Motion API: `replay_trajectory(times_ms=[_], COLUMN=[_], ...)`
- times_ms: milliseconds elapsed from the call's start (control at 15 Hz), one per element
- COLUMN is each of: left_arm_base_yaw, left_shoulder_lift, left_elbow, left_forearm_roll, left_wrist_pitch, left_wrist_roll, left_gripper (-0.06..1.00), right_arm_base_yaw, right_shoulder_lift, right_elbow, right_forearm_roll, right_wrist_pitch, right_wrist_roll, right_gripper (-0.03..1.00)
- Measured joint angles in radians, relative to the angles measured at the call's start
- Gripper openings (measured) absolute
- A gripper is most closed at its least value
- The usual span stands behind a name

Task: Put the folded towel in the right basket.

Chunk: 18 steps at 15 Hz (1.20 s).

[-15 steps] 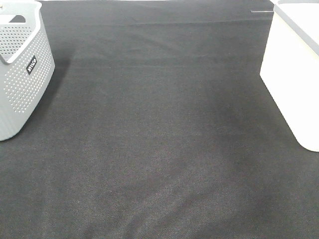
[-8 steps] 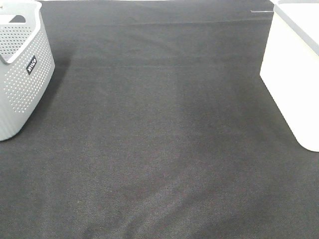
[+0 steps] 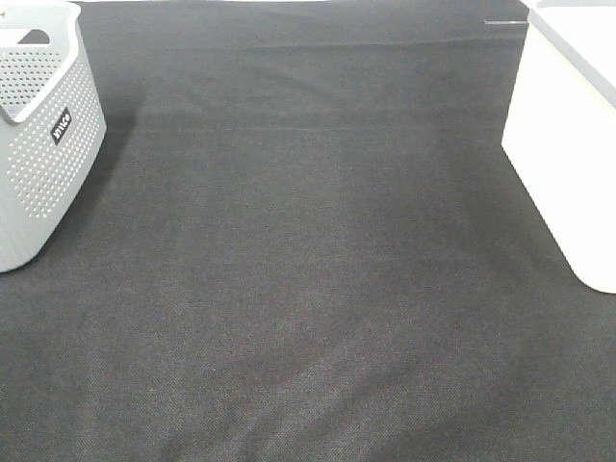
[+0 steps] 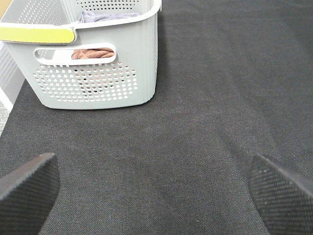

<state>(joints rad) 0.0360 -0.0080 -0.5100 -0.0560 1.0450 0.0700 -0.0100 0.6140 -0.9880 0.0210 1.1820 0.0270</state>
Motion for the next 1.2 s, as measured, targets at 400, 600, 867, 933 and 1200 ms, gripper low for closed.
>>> replay_trajectory(times_ms=[400, 600, 867, 933, 1200], left_arm_base_yaw=[0.000, 0.000, 0.000, 0.000, 0.000], left_shoulder_lift=[0.000, 0.000, 0.000, 0.000, 0.000], left_elbow=[0.000, 0.000, 0.000, 0.000, 0.000], left_forearm_roll=[0.000, 0.000, 0.000, 0.000, -0.001], left_wrist_pitch=[0.000, 0.000, 0.000, 0.000, 0.000], left_wrist_roll=[0.000, 0.000, 0.000, 0.000, 0.000], left_gripper=[0.98, 0.98, 0.98, 0.98, 0.98], right_arm_base_yaw=[0.000, 0.000, 0.000, 0.000, 0.000], right_shoulder_lift=[-0.475, -0.569, -0.616, -0.616, -0.616], right_elbow=[0.356, 0.471, 0.528, 0.530, 0.531], right_forearm_roll=[-0.088, -0.088, -0.042, -0.030, -0.021], right_wrist_pitch=[-0.026, -0.030, -0.060, -0.064, -0.074], right_wrist_roll=[-0.001, -0.001, -0.011, -0.027, -0.027], right_gripper=[0.97, 0.97, 0.97, 0.97, 0.96])
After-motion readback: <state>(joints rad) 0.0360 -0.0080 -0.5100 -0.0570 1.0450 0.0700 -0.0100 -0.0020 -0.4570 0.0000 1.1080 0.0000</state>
